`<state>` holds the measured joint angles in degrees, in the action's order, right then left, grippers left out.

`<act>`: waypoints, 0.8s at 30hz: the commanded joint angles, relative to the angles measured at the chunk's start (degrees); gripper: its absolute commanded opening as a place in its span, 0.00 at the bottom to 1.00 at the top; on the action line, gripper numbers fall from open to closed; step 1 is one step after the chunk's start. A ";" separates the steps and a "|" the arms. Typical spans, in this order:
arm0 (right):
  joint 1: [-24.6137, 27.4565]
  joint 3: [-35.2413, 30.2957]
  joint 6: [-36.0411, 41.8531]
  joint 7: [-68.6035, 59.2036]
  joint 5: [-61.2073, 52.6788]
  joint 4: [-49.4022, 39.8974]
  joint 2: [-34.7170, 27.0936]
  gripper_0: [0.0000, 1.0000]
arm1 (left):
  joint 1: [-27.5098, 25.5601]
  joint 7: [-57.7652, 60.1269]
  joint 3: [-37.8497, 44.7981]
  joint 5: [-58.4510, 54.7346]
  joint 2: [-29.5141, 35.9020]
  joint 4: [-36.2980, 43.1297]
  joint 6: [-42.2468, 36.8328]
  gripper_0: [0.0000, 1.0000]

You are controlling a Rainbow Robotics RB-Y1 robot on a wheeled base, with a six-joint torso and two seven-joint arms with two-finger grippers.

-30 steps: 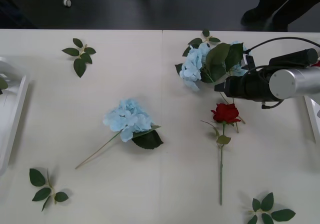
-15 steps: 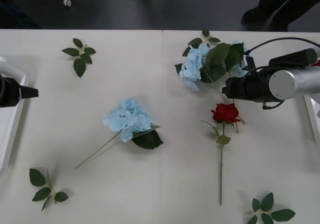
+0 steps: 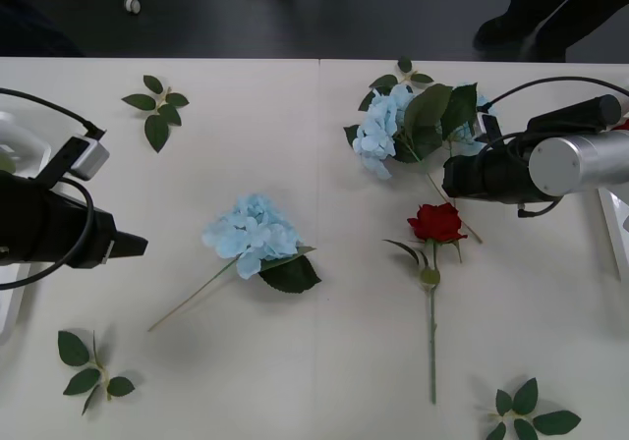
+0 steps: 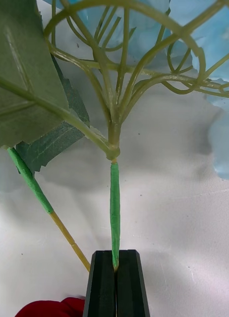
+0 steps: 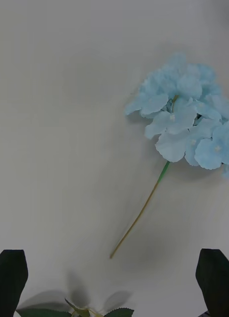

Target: Put the red flowers into the right box and the blue flowers into the left box

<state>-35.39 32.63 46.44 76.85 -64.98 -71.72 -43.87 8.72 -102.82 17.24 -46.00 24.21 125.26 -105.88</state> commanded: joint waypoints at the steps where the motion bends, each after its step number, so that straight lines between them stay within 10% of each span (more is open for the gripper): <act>1: -1.44 -0.11 0.14 -2.67 -1.03 -0.88 -2.00 0.00 | 0.77 -6.69 -5.46 3.81 0.31 1.83 -0.91 1.00; 24: -1.35 -18.31 20.88 5.94 -35.39 -21.89 -29.16 0.00 | 1.39 -14.60 -20.75 16.29 -7.34 -7.66 4.28 1.00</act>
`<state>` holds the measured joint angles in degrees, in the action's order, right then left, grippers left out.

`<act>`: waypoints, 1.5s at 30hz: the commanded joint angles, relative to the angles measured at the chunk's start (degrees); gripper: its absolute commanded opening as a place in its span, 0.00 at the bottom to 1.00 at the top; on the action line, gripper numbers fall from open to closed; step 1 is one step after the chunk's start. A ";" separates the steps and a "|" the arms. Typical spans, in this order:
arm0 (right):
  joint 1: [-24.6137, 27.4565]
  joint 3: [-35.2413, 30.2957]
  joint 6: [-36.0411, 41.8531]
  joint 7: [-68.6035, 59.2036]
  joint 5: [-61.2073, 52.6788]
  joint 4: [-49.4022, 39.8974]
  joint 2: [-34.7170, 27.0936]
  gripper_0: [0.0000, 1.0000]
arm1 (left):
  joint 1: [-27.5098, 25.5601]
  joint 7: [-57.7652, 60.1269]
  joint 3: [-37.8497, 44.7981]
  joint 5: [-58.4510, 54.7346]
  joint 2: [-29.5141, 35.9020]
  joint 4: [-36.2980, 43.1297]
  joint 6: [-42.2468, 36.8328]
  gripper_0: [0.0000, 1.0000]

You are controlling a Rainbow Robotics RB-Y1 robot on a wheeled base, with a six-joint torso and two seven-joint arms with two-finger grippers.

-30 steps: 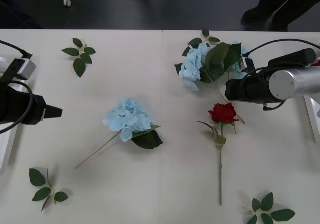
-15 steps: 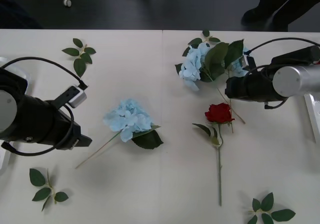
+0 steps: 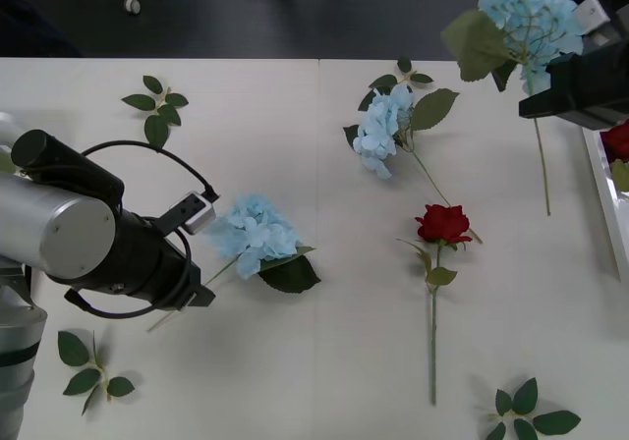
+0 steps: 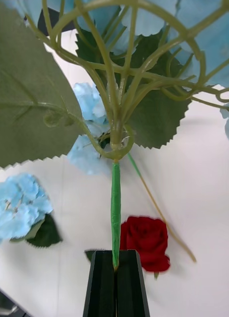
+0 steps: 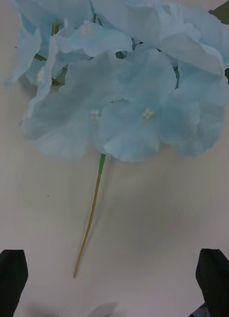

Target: Put the red flowers into the right box and the blue flowers into the left box

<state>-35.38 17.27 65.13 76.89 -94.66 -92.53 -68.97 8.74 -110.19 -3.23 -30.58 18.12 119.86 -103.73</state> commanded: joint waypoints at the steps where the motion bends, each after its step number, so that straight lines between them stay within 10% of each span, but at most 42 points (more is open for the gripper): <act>1: -1.10 -3.55 2.90 9.16 -8.17 -0.81 -4.95 0.00 | 1.46 -8.20 -0.29 1.14 -1.51 -3.40 2.92 1.00; 20: 10.86 -6.89 3.69 76.48 -36.65 3.68 -2.84 0.00 | 4.54 -11.89 -4.68 4.66 -2.21 -16.85 12.94 1.00; 36: 10.15 0.31 2.72 78.11 -51.15 4.12 5.16 0.00 | 4.54 -11.97 -5.65 7.03 -3.18 -19.75 14.43 1.00; 39: 8.75 3.13 1.32 78.11 -54.05 4.03 7.09 0.00 | 4.54 -11.97 -5.65 7.56 -3.88 -21.07 15.31 0.80; 40: 7.43 4.97 0.00 78.11 -54.75 3.68 7.44 0.00 | 4.54 -11.97 -5.65 7.73 -4.24 -21.60 15.92 0.31; 45: 4.00 11.74 -8.00 78.11 -58.00 0.78 9.11 0.00 | 4.54 -11.97 -5.65 8.17 -4.76 -21.77 16.54 0.06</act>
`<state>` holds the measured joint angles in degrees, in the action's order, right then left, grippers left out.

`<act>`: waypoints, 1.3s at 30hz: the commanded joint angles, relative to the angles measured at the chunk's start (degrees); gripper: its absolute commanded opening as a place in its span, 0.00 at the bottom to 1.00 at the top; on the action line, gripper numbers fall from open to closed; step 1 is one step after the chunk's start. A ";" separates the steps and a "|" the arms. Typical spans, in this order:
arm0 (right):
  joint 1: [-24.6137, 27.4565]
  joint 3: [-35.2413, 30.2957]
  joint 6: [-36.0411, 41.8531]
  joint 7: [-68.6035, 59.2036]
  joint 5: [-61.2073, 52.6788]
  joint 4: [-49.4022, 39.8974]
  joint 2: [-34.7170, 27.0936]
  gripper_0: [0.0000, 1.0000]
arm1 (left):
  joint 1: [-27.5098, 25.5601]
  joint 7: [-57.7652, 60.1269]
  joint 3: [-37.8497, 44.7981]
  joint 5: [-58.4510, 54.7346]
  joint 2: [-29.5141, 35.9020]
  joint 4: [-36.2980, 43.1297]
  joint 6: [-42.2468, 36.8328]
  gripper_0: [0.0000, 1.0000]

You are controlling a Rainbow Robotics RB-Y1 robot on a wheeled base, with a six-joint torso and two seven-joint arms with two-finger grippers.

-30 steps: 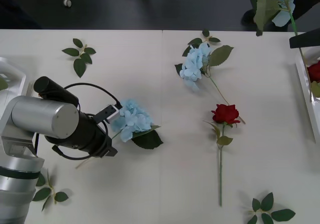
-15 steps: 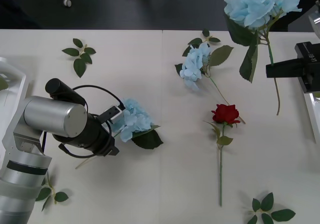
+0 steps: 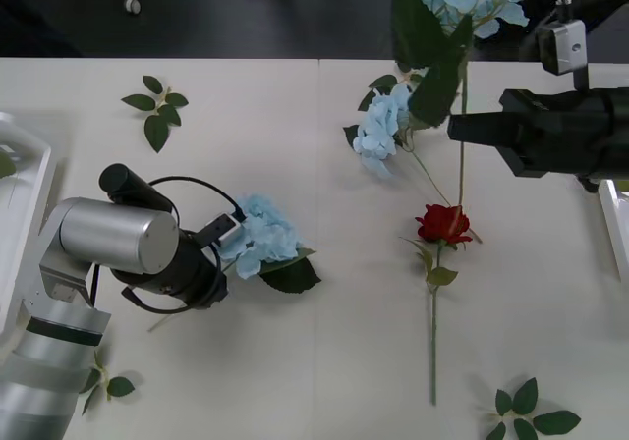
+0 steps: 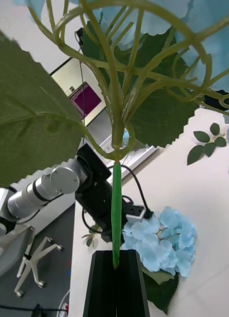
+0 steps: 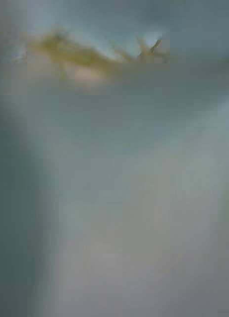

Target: Put the red flowers into the right box and the blue flowers into the left box

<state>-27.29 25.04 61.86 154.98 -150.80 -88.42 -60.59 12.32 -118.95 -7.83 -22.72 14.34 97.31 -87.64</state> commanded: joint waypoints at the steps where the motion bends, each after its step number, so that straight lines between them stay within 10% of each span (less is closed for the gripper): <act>1: -5.06 5.64 -6.93 0.02 -1.86 -3.95 1.61 0.00 | 0.95 -3.22 -1.04 0.39 -0.98 0.78 0.45 0.04; 13: -14.72 15.83 -22.75 0.02 -1.86 -7.55 7.33 0.00 | 0.95 -3.13 1.94 -2.33 -0.72 3.06 -0.34 0.00; 39: -16.48 19.61 -23.98 0.02 -0.72 -11.60 12.34 0.00 | -6.78 6.45 39.30 -15.17 4.03 28.55 -2.62 0.01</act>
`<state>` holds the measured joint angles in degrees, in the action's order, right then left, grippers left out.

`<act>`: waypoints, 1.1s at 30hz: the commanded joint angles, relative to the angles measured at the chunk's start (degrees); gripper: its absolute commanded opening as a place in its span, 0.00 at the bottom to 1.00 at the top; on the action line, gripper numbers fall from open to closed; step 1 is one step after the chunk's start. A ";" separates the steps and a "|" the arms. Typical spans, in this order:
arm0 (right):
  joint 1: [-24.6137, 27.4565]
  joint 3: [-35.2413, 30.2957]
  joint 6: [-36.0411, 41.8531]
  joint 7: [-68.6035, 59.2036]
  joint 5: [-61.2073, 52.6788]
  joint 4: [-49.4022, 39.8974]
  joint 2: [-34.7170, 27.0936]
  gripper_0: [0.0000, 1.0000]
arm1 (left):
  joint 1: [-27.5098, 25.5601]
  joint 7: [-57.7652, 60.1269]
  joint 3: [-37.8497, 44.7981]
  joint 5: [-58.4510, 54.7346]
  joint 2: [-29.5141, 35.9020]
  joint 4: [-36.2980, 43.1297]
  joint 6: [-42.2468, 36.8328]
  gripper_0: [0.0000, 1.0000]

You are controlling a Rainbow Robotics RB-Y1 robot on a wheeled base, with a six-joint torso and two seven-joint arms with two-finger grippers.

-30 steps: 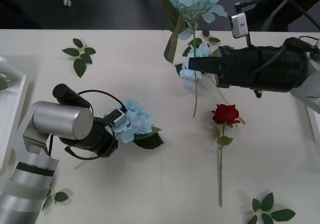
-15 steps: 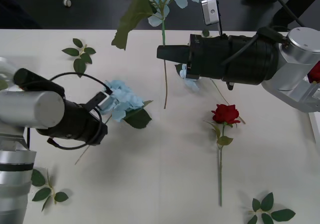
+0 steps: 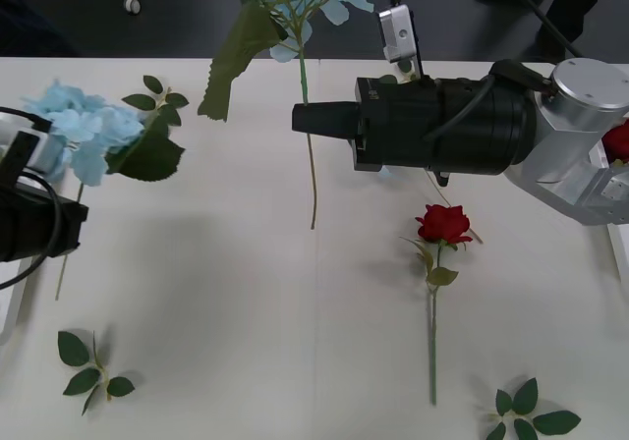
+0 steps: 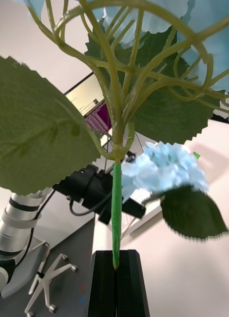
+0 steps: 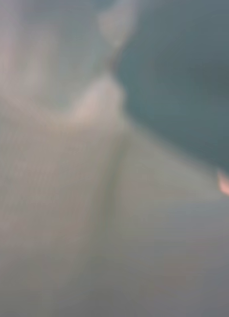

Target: Put the red flowers into the right box and the blue flowers into the left box

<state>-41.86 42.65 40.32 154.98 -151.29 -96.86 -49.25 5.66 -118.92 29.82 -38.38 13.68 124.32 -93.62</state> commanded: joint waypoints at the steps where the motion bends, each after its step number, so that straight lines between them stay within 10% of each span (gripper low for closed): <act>1: -2.09 2.43 -3.93 0.02 -0.14 -3.86 0.91 0.00 | -0.12 8.62 2.17 0.68 5.66 1.18 4.15 0.00; 20: -7.10 11.75 -27.48 0.02 -3.22 -23.99 -5.85 0.00 | -0.74 24.09 7.88 5.60 18.05 -24.92 27.18 0.00; 33: -8.59 16.14 -34.34 0.02 -1.55 -19.33 3.11 0.00 | -6.80 24.09 8.15 3.05 20.60 -32.57 33.50 0.01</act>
<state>-47.85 58.36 6.32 154.98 -153.62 -116.97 -48.32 0.65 -96.03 37.55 -34.60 32.34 91.56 -61.49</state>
